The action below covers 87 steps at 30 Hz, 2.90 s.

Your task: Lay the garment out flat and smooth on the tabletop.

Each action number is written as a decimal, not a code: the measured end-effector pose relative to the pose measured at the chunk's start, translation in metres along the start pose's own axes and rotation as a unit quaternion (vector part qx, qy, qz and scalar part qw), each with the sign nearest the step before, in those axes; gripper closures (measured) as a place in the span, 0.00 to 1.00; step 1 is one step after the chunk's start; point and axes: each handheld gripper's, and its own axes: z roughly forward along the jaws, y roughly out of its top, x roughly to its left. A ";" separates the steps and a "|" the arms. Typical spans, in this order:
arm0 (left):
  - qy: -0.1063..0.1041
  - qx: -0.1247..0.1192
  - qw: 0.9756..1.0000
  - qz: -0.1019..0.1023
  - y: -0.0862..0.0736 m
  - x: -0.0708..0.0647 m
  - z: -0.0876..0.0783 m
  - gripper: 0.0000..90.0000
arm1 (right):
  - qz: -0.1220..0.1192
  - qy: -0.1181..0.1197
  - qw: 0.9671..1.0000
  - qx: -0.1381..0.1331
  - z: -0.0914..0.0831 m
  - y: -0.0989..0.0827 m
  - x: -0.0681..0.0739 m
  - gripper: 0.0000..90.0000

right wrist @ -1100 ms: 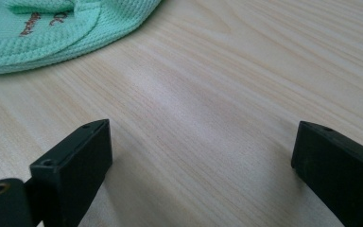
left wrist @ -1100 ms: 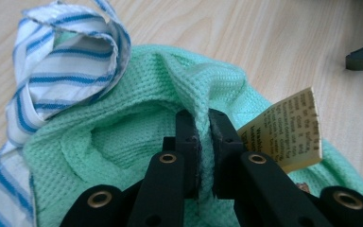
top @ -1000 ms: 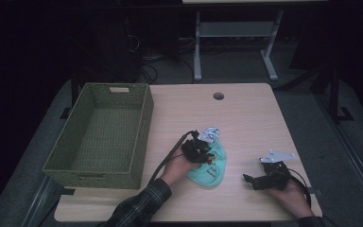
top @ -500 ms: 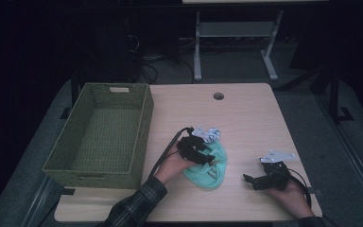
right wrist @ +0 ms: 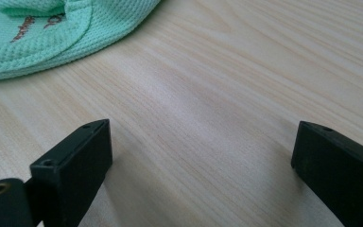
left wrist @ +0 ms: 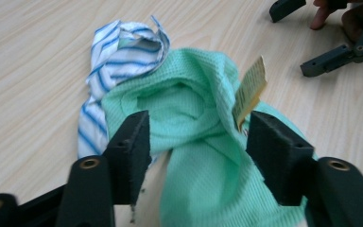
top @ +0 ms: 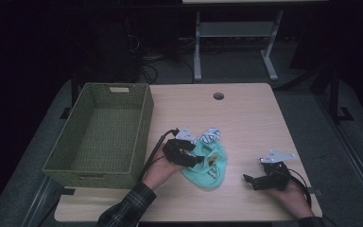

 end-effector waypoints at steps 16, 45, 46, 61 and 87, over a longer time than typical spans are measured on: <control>0.014 0.023 1.000 -0.006 -0.036 -0.016 -0.020 0.94 | 0.000 0.000 1.000 0.000 0.000 0.000 0.000 0.06; 0.001 0.084 0.996 0.005 -0.049 -0.013 0.009 0.99 | -0.014 0.023 1.000 0.000 -0.004 0.025 0.001 0.36; 0.003 0.084 0.996 0.005 -0.049 -0.013 0.009 0.99 | -0.013 0.030 0.999 -0.007 -0.004 0.029 0.001 0.38; 0.005 0.086 0.996 0.007 -0.049 -0.015 0.008 1.00 | -0.041 0.079 0.995 -0.036 0.011 0.074 0.000 0.64; 0.000 0.090 0.996 0.005 -0.050 -0.012 0.007 1.00 | -0.082 0.143 0.985 -0.057 0.035 0.148 0.027 0.75</control>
